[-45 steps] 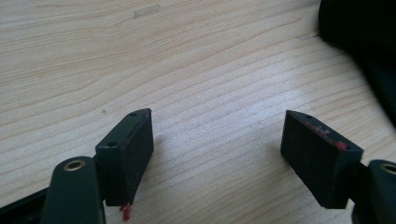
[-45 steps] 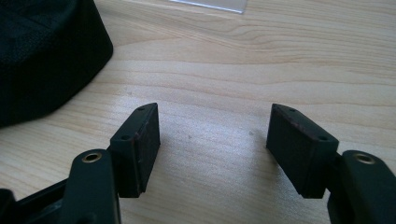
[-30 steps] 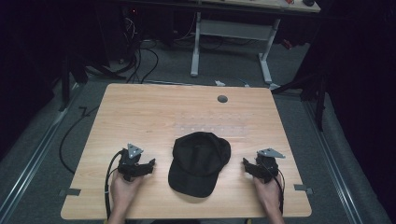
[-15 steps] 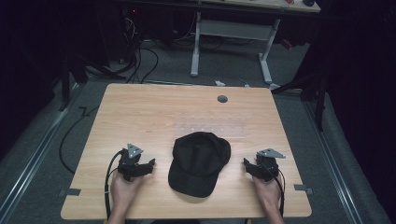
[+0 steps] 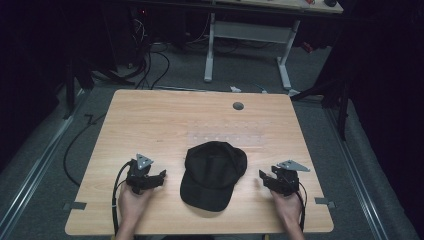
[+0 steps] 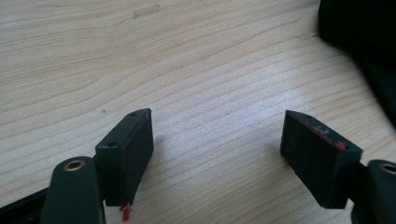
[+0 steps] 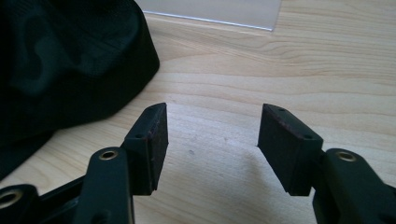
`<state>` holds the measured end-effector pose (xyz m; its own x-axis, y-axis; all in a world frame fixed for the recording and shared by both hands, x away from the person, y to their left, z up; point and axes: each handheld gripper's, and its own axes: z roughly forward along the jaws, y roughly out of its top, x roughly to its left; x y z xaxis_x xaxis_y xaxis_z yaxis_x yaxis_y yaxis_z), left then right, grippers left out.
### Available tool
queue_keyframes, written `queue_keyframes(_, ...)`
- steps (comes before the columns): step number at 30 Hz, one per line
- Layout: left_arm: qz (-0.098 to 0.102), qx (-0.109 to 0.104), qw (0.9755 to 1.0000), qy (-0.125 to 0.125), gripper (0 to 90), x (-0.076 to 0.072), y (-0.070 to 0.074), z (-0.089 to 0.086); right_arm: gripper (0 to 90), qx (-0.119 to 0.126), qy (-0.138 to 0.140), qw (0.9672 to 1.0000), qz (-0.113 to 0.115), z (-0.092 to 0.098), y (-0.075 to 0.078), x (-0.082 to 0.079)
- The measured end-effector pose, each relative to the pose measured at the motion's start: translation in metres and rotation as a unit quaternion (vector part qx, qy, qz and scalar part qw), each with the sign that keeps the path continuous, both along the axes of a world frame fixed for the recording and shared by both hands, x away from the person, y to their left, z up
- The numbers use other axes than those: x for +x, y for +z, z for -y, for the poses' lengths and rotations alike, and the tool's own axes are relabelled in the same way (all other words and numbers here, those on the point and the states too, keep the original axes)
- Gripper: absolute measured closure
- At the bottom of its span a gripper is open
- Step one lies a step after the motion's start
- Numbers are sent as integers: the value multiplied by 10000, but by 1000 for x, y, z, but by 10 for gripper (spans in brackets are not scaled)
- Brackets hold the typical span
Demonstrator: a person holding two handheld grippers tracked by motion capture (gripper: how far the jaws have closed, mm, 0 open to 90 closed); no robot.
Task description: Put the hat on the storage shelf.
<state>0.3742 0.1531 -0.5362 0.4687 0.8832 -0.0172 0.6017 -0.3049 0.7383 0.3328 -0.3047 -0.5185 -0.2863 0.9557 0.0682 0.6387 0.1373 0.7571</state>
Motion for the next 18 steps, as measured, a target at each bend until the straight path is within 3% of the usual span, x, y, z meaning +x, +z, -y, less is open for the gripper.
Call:
queue_keyframes(6, 1, 1, 10000, 0, 259, 0, 0, 0, 393, 169, 200, 9994, -219, -6, 7, 0)
queue_keyframes(10, 0, -1, 10000, 0, 259, 0, 0, 0, 376, 338, 417, 9985, -103, -9, 18, -2)
queue_keyframes(18, -1, -2, 10000, 0, 260, 0, 0, 0, 354, 373, 812, 9960, 56, -26, 38, 0)
